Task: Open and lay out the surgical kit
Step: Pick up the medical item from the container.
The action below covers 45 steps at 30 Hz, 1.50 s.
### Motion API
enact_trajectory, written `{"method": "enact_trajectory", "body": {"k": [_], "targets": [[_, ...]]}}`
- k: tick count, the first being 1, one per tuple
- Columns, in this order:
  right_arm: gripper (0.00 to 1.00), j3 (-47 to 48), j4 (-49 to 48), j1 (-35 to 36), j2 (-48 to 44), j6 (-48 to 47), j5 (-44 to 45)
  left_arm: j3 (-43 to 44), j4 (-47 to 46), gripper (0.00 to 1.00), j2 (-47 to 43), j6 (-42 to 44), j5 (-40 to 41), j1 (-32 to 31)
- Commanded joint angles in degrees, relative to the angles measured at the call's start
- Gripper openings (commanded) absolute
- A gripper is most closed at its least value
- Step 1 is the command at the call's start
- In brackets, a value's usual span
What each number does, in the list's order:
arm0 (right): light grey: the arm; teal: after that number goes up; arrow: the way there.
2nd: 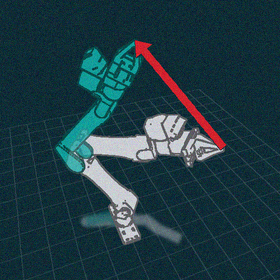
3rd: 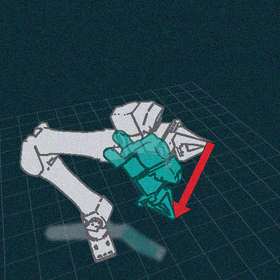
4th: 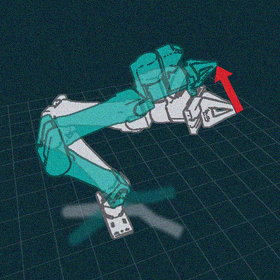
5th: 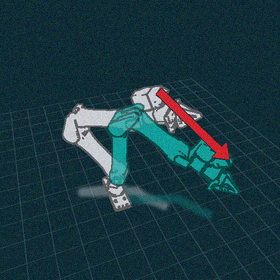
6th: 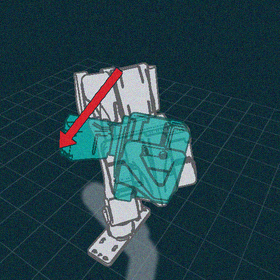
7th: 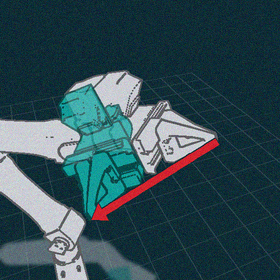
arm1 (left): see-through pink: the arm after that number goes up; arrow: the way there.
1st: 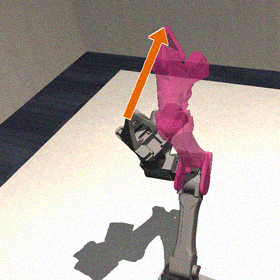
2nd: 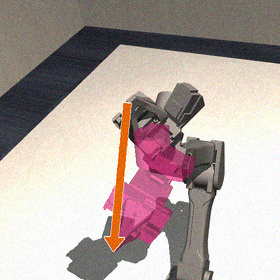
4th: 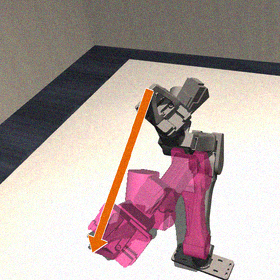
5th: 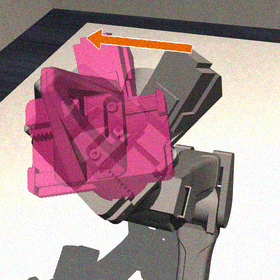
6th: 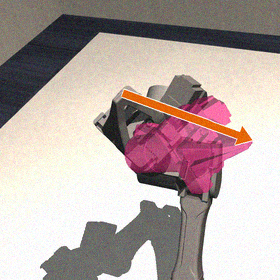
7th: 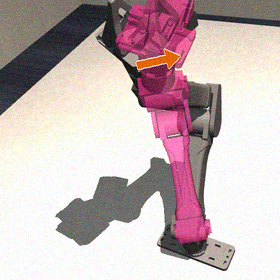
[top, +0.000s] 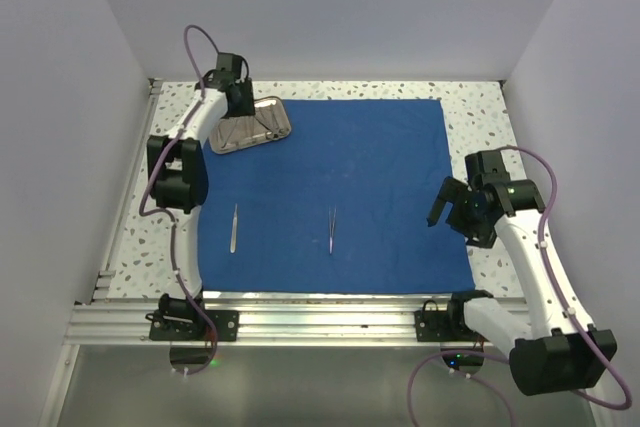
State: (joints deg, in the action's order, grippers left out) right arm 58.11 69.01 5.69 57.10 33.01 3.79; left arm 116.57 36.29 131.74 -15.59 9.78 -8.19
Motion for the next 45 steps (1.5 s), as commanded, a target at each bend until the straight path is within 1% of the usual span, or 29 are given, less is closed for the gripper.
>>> {"method": "enact_trajectory", "body": {"k": [1, 8, 12, 21, 23, 24, 26, 27, 29, 30, 32, 36, 40, 42, 45], "targets": [[0.98, 2.45, -1.95, 0.19, 1.69, 0.56, 1.13, 1.9, -2.81, 0.63, 0.0, 1.88, -1.96, 2.03], [0.98, 0.61, -3.88, 0.2, 2.75, 1.17, 0.16, -0.03, -3.51, 0.63, 0.62, 3.11, -2.31, 3.88], [0.98, 0.69, -4.32, 0.28, 3.54, 1.09, 0.07, -0.12, -3.34, 0.63, 2.63, 2.76, -3.54, 4.93], [0.98, 1.22, -4.76, 0.28, 5.04, 0.56, 0.16, 0.93, -2.63, 0.58, 6.95, 2.15, -3.63, 5.99], [0.98, 1.13, -4.68, 0.28, 5.04, 0.38, 0.16, 1.99, -2.19, 0.56, 8.35, 1.88, -3.98, 6.16], [0.98, 1.13, -4.76, 0.28, 5.04, 0.38, 0.25, 2.43, -1.15, 0.51, 8.88, 1.71, -3.89, 6.25], [0.98, 1.04, -4.77, 0.19, 5.13, 0.3, 0.51, 3.74, 0.0, 0.44, 9.84, 1.36, -3.98, 6.34], [0.98, 1.04, -4.85, 0.11, 5.13, 0.3, 0.51, 3.84, 0.79, 0.36, 10.2, 1.18, -3.98, 6.34], [0.98, 0.96, -4.94, 0.2, 5.13, 0.21, 0.6, 3.4, 1.76, 0.31, 10.46, 0.83, -4.16, 6.43], [0.98, 0.87, -5.12, 0.28, 5.13, 0.21, 0.6, 2.35, 2.37, 0.28, 10.2, 0.57, -4.33, 6.43], [0.98, 0.52, -5.38, 0.28, 5.13, 0.12, 0.51, 0.94, 3.08, 0.27, 9.68, 0.22, -4.51, 6.34], [0.98, -0.19, -6.08, 0.19, 5.04, 0.03, 0.43, -3.27, 5.54, 0.22, 8.62, -0.58, -6.08, 6.43], [0.99, -0.89, -6.61, 0.11, 4.86, -0.23, 0.25, -9.07, 6.33, 0.19, 5.99, -1.28, -7.76, 6.43], [0.98, -1.06, -6.79, 0.11, 4.77, -0.41, 0.34, -13.01, 5.9, 0.19, 3.62, -1.89, -8.11, 6.43], [0.98, -1.59, -6.87, 0.11, 4.34, -0.76, 0.16, -16.71, 5.63, 0.19, 0.71, -2.25, -8.55, 6.34]]}}
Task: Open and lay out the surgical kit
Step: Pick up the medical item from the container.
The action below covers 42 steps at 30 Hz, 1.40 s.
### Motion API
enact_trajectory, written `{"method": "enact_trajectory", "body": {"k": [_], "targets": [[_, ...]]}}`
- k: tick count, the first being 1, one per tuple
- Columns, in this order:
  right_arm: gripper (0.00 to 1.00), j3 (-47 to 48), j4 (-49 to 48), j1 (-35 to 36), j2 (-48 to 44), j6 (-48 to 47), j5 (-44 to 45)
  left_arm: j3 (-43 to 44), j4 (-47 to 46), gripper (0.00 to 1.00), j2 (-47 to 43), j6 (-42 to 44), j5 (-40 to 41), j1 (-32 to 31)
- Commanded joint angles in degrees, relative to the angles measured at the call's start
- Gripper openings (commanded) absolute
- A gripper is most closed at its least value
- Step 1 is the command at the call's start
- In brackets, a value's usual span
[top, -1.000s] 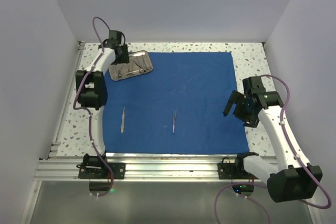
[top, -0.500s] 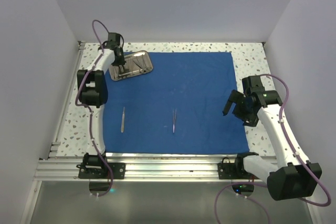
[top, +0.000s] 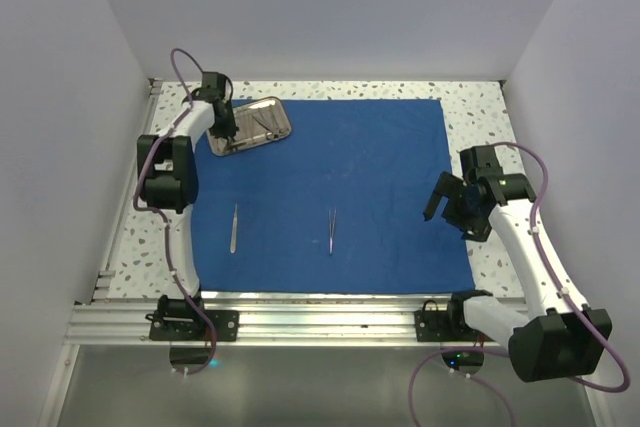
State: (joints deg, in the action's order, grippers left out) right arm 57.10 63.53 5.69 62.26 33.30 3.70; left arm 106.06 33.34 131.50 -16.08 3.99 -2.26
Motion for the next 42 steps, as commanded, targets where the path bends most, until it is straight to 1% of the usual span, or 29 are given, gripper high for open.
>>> {"method": "enact_trajectory", "body": {"k": [1, 5, 6, 8, 9, 11, 14, 17, 19, 20, 22, 25, 26, 28, 29, 34, 37, 41, 42], "targets": [[0.98, -0.76, -1.48, 0.19, -1.0, -1.04, 0.08, -6.91, 8.23, 0.19, 0.25, -1.85, -2.67, 0.42], [0.98, -1.55, -1.39, 0.11, -2.05, -1.39, -0.63, -7.63, 7.61, 0.24, -1.25, -1.94, -1.97, 0.5], [0.98, -1.55, -1.13, 0.11, -2.14, -1.57, -0.8, -6.84, 7.7, 0.3, -1.34, -1.94, -1.79, 0.5], [0.98, -1.55, -0.95, 0.11, -2.4, -1.83, -0.72, -5.52, 8.57, 0.4, -1.07, -1.94, -1.0, 0.42], [0.98, -1.47, -0.69, 0.11, -2.58, -2.1, -0.63, -3.95, 9.1, 0.48, -0.99, -1.77, -0.65, 0.42], [0.98, -1.29, -0.34, 0.19, -2.84, -2.45, -0.37, -1.83, 10.42, 0.57, -0.81, -1.59, 0.4, 0.42], [0.98, -1.29, 0.02, 0.02, -3.46, -2.71, 0.07, -1.47, 11.3, 0.59, -1.16, -0.89, 0.84, 0.42], [0.98, -1.47, 0.02, 0.11, -3.72, -2.8, 0.25, -3.31, 11.13, 0.59, -1.6, -0.27, 1.2, 0.5], [0.98, -1.55, 0.02, 0.02, -3.72, -2.8, 0.25, -5.07, 10.78, 0.56, -1.6, 0.08, 0.76, 0.5], [0.98, -1.55, 0.02, 0.02, -3.64, -2.8, 0.25, -5.86, 10.87, 0.52, -1.51, 0.25, 0.5, 0.5], [0.98, -1.47, 0.02, 0.02, -3.64, -2.8, 0.34, -6.65, 10.95, 0.47, -1.34, 0.43, -0.03, 0.42], [0.98, -1.47, 0.02, 0.11, -3.64, -2.71, 0.34, -8.23, 11.13, 0.32, -1.07, 0.61, 0.05, 0.42], [0.99, -1.47, 0.02, 0.02, -3.72, -2.71, 0.34, -9.28, 11.04, 0.25, -1.07, 0.61, 0.14, 0.5], [0.98, -1.73, -0.07, 0.02, -3.72, -2.71, 0.25, -10.26, 10.87, 0.14, -0.99, 0.69, 0.23, 0.5], [0.98, -1.82, -0.07, 0.02, -3.9, -2.54, 0.08, -10.78, 10.69, 0.0, -0.9, 0.69, 0.14, 0.5], [0.98, -2.34, -0.07, -0.07, -4.16, -2.27, -0.54, -9.74, 10.51, 0.0, -1.59, 0.52, -1.52, 0.42], [0.98, -2.52, -0.07, -0.07, -4.51, -2.19, -0.89, -7.19, 10.6, 0.0, -3.26, 0.43, -2.67, 0.42], [0.98, -2.61, -0.16, -0.07, -4.95, -2.01, -1.24, -0.96, 12.09, 0.0, -5.11, 0.17, -3.73, 0.42], [0.98, -2.61, -0.16, 0.02, -5.04, -2.01, -1.33, 0.19, 12.36, 0.0, -5.38, -0.09, -5.64, 0.42]]}}
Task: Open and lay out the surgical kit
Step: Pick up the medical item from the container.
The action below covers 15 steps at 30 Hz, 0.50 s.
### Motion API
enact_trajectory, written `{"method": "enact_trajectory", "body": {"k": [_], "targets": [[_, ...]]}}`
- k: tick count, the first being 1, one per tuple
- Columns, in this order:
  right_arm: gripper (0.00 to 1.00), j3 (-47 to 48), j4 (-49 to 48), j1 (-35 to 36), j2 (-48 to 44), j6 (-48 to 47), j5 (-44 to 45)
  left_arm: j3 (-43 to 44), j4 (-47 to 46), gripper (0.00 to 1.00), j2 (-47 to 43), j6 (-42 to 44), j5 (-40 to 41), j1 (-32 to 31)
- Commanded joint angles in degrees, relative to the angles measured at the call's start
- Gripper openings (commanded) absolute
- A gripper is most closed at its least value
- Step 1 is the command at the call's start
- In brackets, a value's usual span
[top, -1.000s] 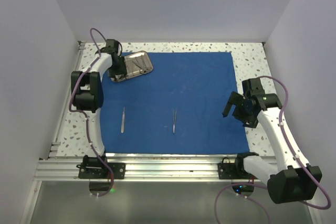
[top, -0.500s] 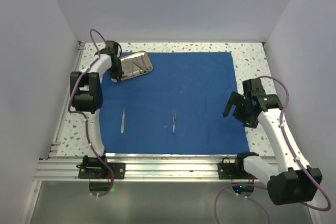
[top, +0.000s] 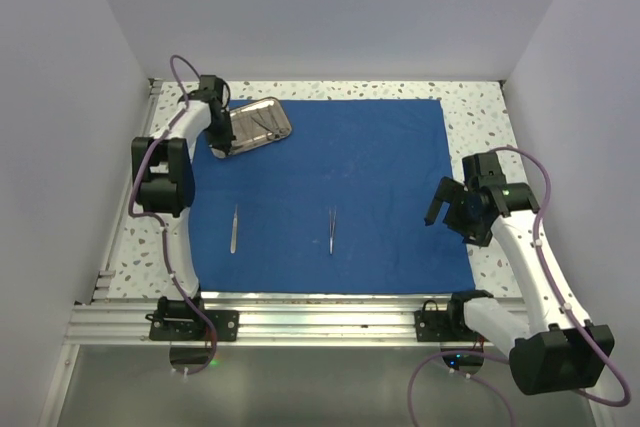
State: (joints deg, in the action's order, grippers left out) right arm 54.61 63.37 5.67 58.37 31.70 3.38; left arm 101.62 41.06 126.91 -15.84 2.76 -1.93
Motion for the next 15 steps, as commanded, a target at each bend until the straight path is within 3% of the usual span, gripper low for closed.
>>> {"method": "enact_trajectory", "body": {"k": [1, 4, 9, 15], "targets": [[0.98, -0.03, -0.09, -0.05, -1.24, -0.41, -1.09, 5.85, 5.34, 0.0, -1.31, -0.51, -4.87, 0.09], [0.98, -0.03, 0.08, 0.04, -1.5, -0.5, -1.35, 10.69, 5.79, 0.0, -2.54, -0.86, -6.63, 0.09], [0.98, 0.41, 0.17, -0.05, -2.12, -0.85, -1.53, 11.23, 6.66, 0.0, -6.31, -2.0, -5.93, -0.17], [0.98, 4.0, 1.75, -0.05, -1.86, -0.5, -3.2, -0.7, 5.71, 0.0, -16.58, -3.24, -3.21, -2.89]]}}
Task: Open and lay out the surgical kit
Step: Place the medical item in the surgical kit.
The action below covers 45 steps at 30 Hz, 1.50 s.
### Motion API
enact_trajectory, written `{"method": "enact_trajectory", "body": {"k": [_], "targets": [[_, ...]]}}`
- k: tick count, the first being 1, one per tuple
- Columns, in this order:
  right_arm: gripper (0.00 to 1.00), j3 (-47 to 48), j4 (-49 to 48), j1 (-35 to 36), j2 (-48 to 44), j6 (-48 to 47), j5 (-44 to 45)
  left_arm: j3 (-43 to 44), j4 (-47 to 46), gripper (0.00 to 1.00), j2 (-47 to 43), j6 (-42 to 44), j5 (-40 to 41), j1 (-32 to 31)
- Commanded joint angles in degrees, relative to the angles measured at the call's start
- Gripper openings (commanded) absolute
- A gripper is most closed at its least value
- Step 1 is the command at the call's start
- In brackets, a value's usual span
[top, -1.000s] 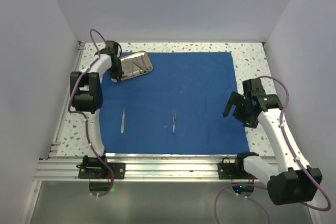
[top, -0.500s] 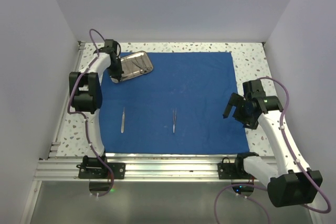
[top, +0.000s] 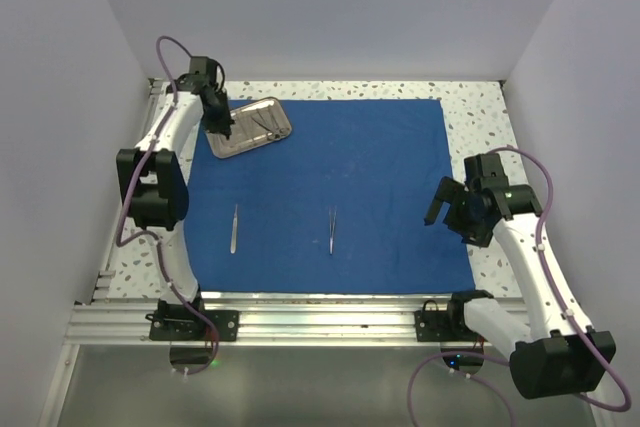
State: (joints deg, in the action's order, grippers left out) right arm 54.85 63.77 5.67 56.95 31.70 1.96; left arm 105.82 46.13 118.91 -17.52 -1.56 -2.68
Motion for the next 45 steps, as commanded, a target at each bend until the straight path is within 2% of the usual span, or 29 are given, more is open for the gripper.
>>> {"method": "enact_trajectory", "body": {"k": [1, 10, 13, 20, 23, 24, 27, 29, 34, 38, 45], "targets": [[0.98, 4.38, 1.71, 0.04, -0.35, -0.5, -1.78, -10.58, -0.15, 0.0, -10.52, -1.81, 1.38, -2.94], [0.98, 7.56, 4.35, 0.39, -0.08, -0.85, -1.78, -43.81, -6.66, 0.0, -34.61, -11.82, 4.2, -14.54], [0.98, 6.06, 4.17, 1.0, -0.87, -0.77, -1.78, -51.3, -7.55, 0.0, -40.42, -13.68, 5.25, -15.51], [0.98, 3.33, 3.29, 2.24, -1.49, -0.59, -3.01, -57.65, -6.75, 0.0, -43.94, -14.21, 8.59, -15.78], [0.98, 3.33, 3.38, 2.24, -1.4, -0.68, -2.49, -58.27, -6.75, 0.19, -43.85, -14.3, 8.07, -15.78], [0.98, 3.42, 3.38, 2.33, -1.4, -0.85, -2.4, -57.92, -6.58, 0.37, -43.85, -14.21, 8.07, -15.78], [0.98, 3.51, 3.56, 2.24, -1.49, -0.85, -2.04, -55.82, -6.14, 0.53, -42.98, -13.86, 8.5, -15.78], [0.98, 3.6, 3.56, 2.33, -1.49, -0.85, -2.04, -53.71, -5.7, 0.57, -41.32, -12.81, 9.99, -15.78], [0.98, 3.86, 3.56, 2.33, -1.4, -0.77, -0.02, -43.08, -5.0, 0.58, -34.99, -9.39, 13.16, -14.56], [0.98, 4.39, 3.03, 2.24, -0.61, -0.59, 0.33, -32.81, -5.35, 0.54, -24.45, -6.92, 13.34, -11.13], [0.98, 5.27, 1.8, 1.97, 1.85, -0.41, 0.42, -9.02, -4.21, 0.51, -6.35, -3.4, 12.46, -4.71]]}}
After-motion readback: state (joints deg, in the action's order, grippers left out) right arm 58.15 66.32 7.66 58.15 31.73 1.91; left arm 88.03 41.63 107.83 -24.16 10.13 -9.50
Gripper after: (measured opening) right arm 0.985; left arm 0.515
